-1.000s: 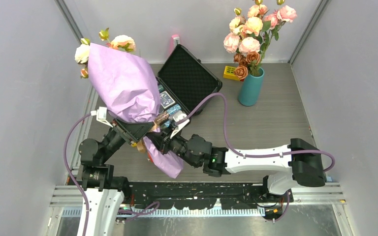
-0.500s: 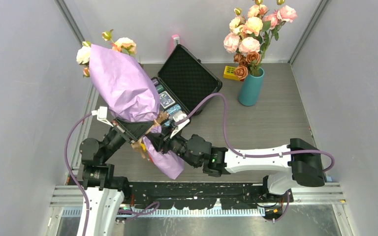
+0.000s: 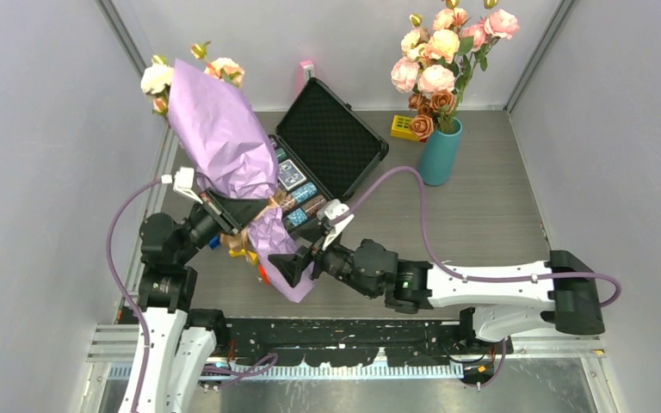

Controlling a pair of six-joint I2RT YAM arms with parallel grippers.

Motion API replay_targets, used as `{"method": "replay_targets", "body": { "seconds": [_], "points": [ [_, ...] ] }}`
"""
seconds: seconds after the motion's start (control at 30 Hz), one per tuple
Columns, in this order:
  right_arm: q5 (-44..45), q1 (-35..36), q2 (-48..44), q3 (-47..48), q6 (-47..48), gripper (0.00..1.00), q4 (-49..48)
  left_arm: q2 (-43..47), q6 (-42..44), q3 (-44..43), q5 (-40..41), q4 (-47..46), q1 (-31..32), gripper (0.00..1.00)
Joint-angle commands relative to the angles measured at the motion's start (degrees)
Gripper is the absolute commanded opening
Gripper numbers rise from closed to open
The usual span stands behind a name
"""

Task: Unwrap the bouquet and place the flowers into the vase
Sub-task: Pick up the fake flower from the corner of the board, then place the fake flower at the center of the board.

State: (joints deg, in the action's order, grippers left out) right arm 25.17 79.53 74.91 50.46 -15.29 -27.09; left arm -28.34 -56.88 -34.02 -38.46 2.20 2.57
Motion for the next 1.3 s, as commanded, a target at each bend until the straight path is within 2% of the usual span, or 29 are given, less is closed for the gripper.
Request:
{"method": "replay_targets", "body": {
  "seconds": [0.0, 0.13, 0.3, 0.5, 0.7, 0.9, 1.0, 1.17, 1.27],
  "points": [
    [-6.7, 0.1, -7.3, -2.0, -4.5, 0.95, 6.0, -3.9, 13.9, -8.7, 1.2, 2.0, 0.0, 0.0],
    [-6.7, -2.3, -12.6, -2.8, -7.9, 0.99, 15.9, -7.2, 26.9, -16.5, 3.0, 12.9, 0.4, 0.0],
    [-9.8, -14.0, -15.0, -3.4, -13.9, 1.0, 28.1, -8.7, 38.5, -20.7, 7.4, 20.4, 2.7, 0.0],
    [-10.1, -26.9, -22.5, -9.8, -19.8, 1.0, 30.6, -9.6, 44.9, -20.7, 14.8, 24.8, 9.2, 0.0],
    [-8.5, -36.2, -30.4, -12.8, -18.7, 1.0, 34.9, -13.4, 50.7, -21.4, 24.9, 28.2, 20.8, 0.0],
    [-17.8, -52.1, -30.1, -13.4, -19.0, 1.0, 37.0, -14.4, 56.5, -21.2, 32.9, 27.3, 31.5, 0.0],
    [-21.6, -62.8, -29.3, -13.5, -21.5, 0.99, 37.0, -14.0, 61.1, -19.0, 37.4, 25.3, 37.2, 0.0],
    [-30.5, -76.4, -27.3, -13.0, -24.9, 1.0, 35.0, -12.4, 65.4, -14.2, 50.0, 21.7, 47.4, 0.0],
    [-32.2, -80.8, -26.7, -12.7, -26.8, 1.0, 34.1, -10.5, 68.7, -11.4, 57.4, 20.2, 53.5, 0.0]
  ]
}}
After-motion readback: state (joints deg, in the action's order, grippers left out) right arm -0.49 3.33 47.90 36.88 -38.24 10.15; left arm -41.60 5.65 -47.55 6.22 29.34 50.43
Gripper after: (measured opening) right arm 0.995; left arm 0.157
